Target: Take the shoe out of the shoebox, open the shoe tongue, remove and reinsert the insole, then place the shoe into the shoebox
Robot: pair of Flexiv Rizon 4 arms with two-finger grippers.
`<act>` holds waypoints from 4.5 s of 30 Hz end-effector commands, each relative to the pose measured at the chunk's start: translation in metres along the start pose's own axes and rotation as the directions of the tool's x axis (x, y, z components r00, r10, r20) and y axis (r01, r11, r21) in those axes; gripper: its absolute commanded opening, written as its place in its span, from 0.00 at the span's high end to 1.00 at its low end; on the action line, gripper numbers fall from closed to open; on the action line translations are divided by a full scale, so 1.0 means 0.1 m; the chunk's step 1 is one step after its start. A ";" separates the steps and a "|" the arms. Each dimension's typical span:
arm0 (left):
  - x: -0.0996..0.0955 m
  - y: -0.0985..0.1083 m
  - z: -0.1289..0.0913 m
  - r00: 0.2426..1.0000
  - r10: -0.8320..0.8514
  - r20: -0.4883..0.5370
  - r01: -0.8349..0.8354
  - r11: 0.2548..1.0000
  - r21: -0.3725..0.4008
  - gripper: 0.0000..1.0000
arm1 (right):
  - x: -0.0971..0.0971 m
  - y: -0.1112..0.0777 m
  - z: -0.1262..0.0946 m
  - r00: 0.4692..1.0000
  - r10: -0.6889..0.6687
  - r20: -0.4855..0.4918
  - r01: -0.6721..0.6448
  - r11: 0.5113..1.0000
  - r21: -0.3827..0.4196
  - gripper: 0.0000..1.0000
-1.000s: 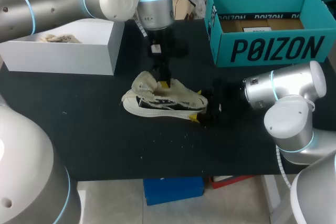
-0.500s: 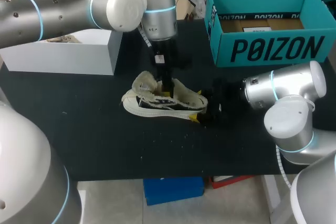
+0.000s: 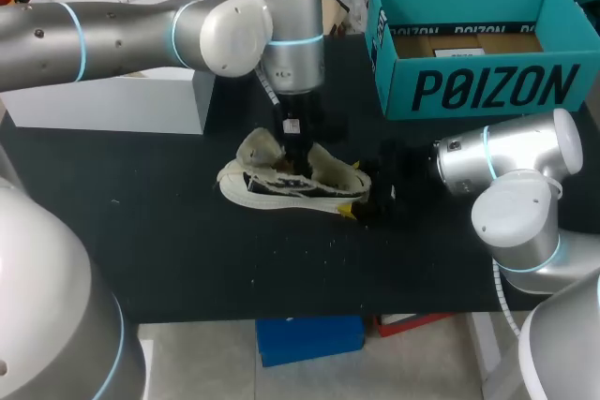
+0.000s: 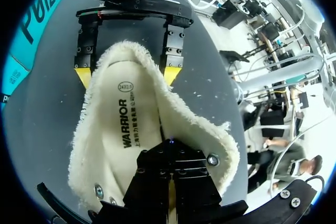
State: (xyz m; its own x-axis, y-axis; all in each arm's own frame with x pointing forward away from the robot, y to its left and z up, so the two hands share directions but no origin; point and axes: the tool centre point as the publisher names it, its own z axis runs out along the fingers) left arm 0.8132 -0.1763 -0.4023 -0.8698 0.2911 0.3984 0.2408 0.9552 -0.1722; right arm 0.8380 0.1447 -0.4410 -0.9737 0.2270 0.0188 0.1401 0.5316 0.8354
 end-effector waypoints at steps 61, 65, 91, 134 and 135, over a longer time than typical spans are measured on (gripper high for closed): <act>-0.21 0.21 0.29 0.950 -0.091 0.299 0.115 0.991 -0.063 0.61 | 0.00 -0.03 0.01 1.000 0.001 0.000 -0.001 1.000 0.001 1.00; -0.28 0.26 0.24 0.943 -0.078 0.322 0.103 0.993 -0.059 0.62 | 0.00 -0.03 0.01 1.000 0.001 0.000 -0.001 1.000 0.001 1.00; -0.36 0.17 0.53 0.797 -0.113 0.593 0.262 0.949 -0.172 0.60 | 0.00 -0.03 0.01 1.000 0.001 0.000 -0.001 1.000 0.001 1.00; -0.45 0.00 0.28 0.879 0.002 0.476 0.032 0.997 -0.064 1.00 | 0.00 -0.03 0.01 1.000 0.001 0.000 -0.001 1.000 0.001 1.00; -0.46 -0.03 0.28 0.905 0.001 0.425 0.029 0.998 -0.063 1.00 | 0.00 -0.03 0.01 1.000 0.001 0.000 -0.001 1.000 0.001 1.00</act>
State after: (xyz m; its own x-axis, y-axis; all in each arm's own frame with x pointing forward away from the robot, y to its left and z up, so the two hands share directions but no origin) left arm 0.8363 -0.1847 -0.4278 -0.9638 0.2071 -0.1677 0.2199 0.9736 -0.0619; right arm 0.8378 0.1408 -0.4410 -0.9733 0.2286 0.0188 0.1410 0.5316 0.8351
